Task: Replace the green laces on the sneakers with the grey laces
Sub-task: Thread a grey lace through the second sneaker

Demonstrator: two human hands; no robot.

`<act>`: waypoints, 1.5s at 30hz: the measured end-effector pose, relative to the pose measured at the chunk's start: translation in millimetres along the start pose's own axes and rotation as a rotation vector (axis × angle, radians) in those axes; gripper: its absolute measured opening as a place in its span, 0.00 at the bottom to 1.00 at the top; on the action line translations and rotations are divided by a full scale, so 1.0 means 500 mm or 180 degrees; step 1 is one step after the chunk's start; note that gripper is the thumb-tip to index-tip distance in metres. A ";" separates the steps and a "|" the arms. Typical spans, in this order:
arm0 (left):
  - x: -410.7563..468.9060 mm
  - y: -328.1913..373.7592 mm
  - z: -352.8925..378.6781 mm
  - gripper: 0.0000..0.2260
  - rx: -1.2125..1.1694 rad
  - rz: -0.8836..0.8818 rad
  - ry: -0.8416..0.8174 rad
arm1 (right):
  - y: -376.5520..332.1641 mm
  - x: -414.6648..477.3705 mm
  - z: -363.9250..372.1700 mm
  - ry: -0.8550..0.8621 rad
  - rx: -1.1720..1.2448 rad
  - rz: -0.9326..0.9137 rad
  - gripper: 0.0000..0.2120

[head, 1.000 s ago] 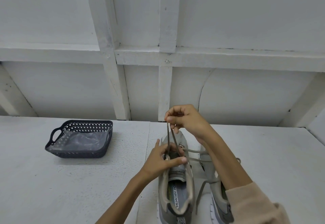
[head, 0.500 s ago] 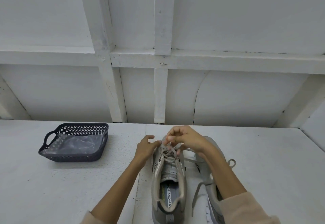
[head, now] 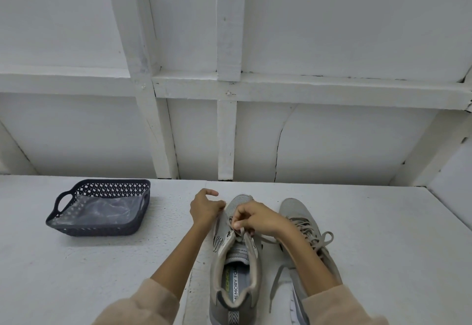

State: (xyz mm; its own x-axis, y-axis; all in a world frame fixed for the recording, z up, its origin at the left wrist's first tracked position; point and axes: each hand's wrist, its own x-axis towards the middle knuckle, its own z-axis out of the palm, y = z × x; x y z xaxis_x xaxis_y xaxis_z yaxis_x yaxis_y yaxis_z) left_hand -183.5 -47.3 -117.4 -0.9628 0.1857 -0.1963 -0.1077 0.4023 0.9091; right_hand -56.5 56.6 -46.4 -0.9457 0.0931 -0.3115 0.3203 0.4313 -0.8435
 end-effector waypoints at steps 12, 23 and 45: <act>-0.071 0.098 -0.007 0.07 -0.3390 -0.0492 0.0241 | 0.003 -0.008 -0.018 -0.0043 0.0218 -0.0124 0.09; -0.110 0.032 -0.085 0.17 -0.1984 -0.0400 0.1222 | -0.079 -0.027 -0.072 0.0904 0.0880 -0.0671 0.03; -0.159 0.042 -0.013 0.07 -0.0840 0.1171 -0.2259 | -0.239 -0.021 -0.156 0.1938 0.1596 -0.1651 0.10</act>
State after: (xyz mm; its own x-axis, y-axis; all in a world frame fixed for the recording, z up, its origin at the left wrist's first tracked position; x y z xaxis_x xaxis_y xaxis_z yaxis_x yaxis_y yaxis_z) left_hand -110.7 -59.3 -80.5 -0.5732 0.8190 0.0252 0.0431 -0.0006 0.9991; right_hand -89.1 73.9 91.8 -0.7981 0.5117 0.3182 -0.2960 0.1270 -0.9467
